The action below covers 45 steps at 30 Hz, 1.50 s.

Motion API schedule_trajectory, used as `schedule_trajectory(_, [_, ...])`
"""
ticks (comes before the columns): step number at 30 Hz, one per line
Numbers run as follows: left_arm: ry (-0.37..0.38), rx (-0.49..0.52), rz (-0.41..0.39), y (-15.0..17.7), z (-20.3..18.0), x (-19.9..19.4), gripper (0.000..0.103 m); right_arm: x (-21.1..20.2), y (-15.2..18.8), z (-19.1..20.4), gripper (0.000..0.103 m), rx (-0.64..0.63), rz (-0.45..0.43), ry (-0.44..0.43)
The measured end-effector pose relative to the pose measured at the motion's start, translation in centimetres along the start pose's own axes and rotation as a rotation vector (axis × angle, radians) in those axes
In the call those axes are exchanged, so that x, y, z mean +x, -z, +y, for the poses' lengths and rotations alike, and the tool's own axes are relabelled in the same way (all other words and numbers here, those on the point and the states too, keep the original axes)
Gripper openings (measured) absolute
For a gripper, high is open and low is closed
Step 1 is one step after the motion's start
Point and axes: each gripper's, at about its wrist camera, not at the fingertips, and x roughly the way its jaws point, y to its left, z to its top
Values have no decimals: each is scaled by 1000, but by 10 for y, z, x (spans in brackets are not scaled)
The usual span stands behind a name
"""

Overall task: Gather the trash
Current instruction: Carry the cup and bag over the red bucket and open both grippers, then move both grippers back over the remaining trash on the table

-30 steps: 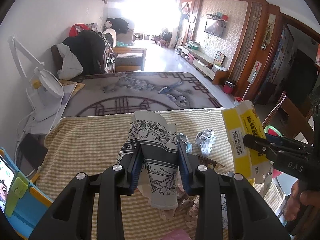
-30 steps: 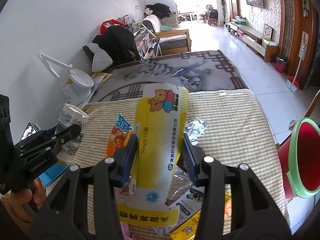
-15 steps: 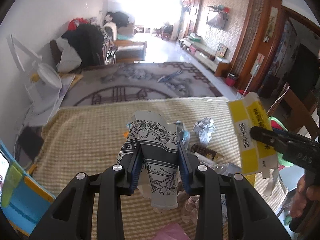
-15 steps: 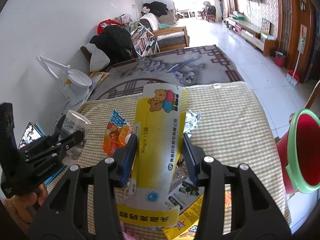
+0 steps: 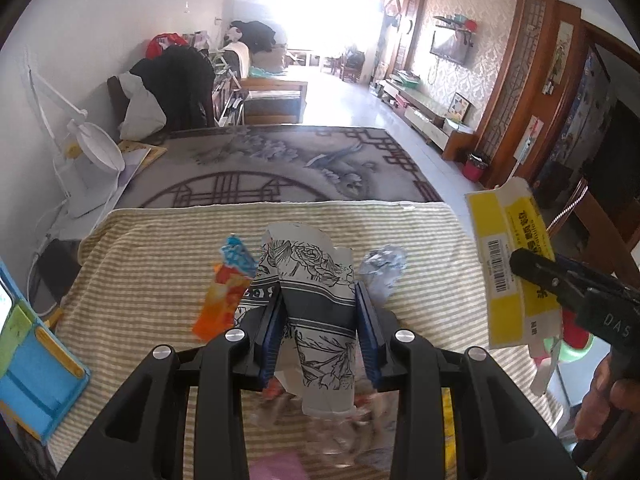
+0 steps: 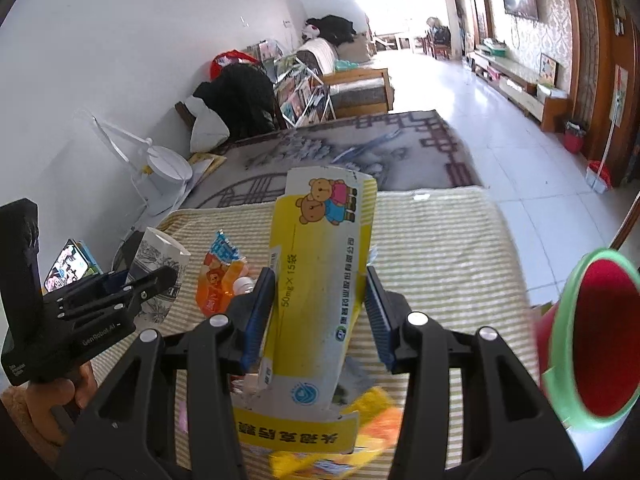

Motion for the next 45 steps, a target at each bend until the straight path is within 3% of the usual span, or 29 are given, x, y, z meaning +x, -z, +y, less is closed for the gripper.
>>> schedule_trajectory(9, [13,-26,43,18,-81,10,31,-25,8,-98,44,62,35,15])
schedule_trajectory(17, [62,69,73,19,-161,18,31,-61,25,-189,44,169,26,107])
schedule_trajectory(23, [181,150,80,9,-222,26,31,-83,43,-247,47,273,5,238])
schedule_trajectory(25, [240,161,120,12,-242,36,31,-83,54,-263,58,320,12,282])
schedule_trajectory(28, [276,204,158,19,-272,49,31,-87,69,-288,62,396,31,309])
schedule_trajectory(33, [410,223,240,25,-312,71,31,-123,74,-312,78,429,-48,376])
schedule_trajectory(39, [477,273,308,29,-356,97,32,-145,82,-329,78,459,-76,421])
schedule_trajectory(41, [515,272,342,29,-367,104,51,-151,84,-331,78,459,-80,432])
schedule_trajectory(42, [519,262,339,30,-369,105,67,-152,84,-332,78,459,-80,434])
schedule_trajectory(45, [527,236,311,31,-369,99,68,-156,87,-332,78,455,-80,439])
